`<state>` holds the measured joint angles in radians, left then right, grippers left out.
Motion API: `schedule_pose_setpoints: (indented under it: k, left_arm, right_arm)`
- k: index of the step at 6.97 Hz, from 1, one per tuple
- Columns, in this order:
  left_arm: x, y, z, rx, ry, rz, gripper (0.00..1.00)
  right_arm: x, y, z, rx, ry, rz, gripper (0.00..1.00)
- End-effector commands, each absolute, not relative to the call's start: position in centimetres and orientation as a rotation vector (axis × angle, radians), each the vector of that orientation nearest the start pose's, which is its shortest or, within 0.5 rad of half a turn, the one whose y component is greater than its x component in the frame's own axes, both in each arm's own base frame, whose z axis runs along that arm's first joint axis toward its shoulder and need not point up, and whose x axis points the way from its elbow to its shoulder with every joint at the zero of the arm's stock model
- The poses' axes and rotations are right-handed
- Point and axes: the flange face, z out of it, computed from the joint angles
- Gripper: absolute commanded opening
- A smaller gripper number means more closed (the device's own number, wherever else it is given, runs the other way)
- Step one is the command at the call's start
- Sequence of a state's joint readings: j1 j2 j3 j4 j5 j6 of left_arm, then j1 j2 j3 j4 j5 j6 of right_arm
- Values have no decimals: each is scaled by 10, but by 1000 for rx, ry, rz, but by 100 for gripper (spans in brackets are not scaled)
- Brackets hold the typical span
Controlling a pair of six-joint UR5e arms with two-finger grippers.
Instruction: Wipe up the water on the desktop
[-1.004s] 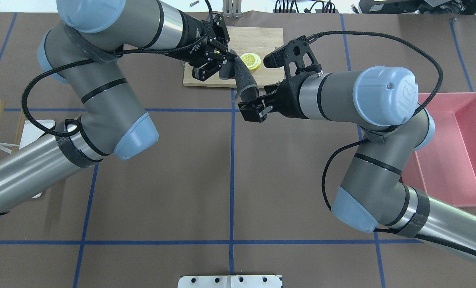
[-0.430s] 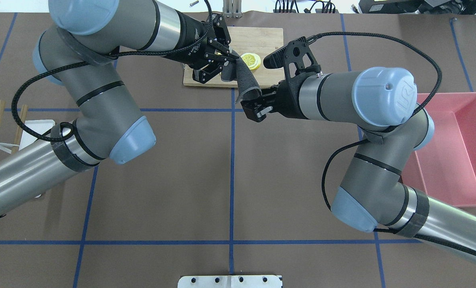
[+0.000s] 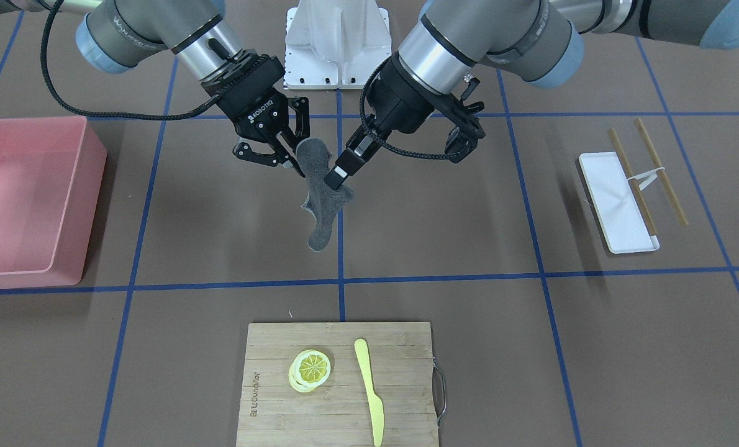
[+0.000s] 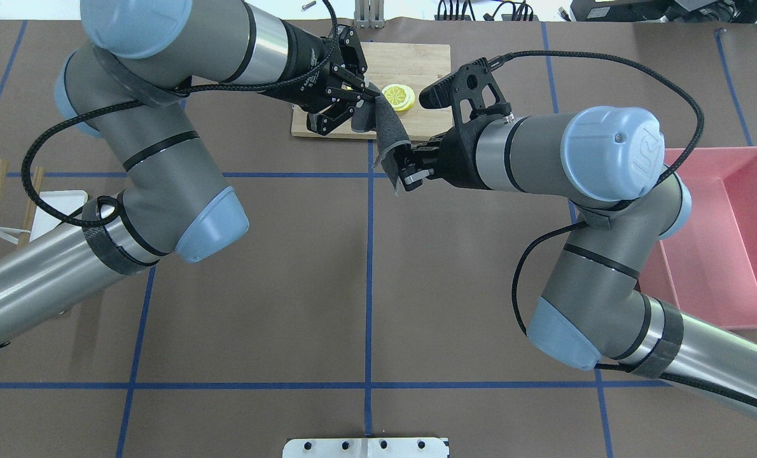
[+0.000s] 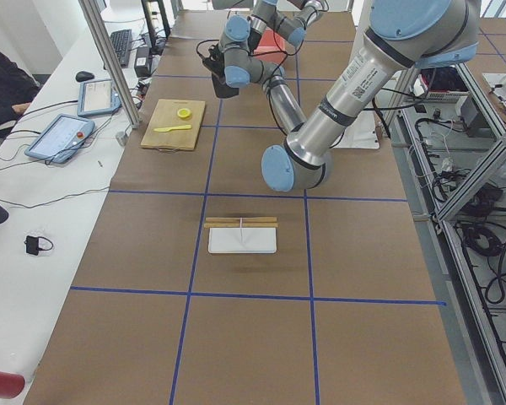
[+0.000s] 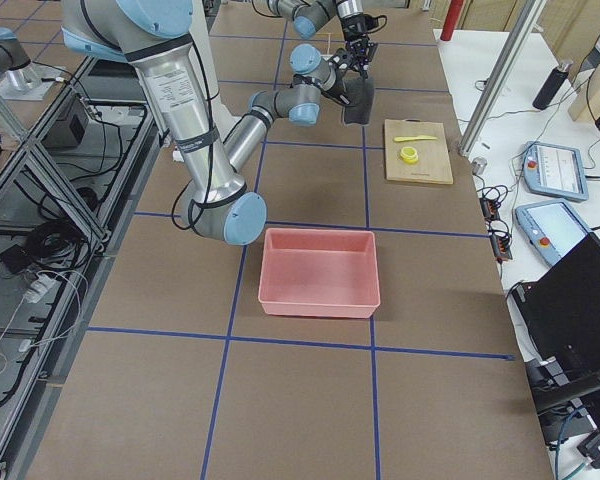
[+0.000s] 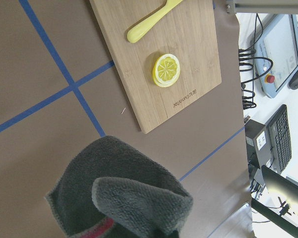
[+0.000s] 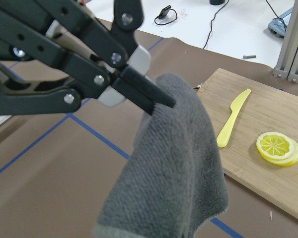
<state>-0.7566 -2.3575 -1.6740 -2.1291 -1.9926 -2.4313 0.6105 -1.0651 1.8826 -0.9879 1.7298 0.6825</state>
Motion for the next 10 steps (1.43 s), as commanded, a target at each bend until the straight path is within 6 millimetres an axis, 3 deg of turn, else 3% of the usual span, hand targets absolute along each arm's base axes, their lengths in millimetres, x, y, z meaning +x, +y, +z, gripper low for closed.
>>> schedule_pose_setpoints:
  k: [1,2,3,4,6,8,10]
  left_arm:
    - [411,-513,72,-442,1473,-1004,0]
    - [412,-513,72,-440,1473,-1001,0]
    - [412,-514,73,-424,1474,-991,91]
    - [412,-514,73,-423,1474,-993,98]
    - [409,-512,74,-423,1475,-993,98]
    - [399,-513,105,-380,1449,-978,98]
    - [358,-517,166,-47,1379,-703,98]
  right_arm:
    - [-413,-433,169,854,-1120,-334,0]
    - [-413,-434,171,849,-1115,-334,0]
    - [-413,-433,170,850,-1116,-334,0]
    - [-412,-434,171,850,-1115,-333,0]
    - [-410,-436,174,845,-1107,-332,0]
    - [-390,-450,178,788,-1018,-301,0]
    - [-381,-460,187,713,-929,-279,0]
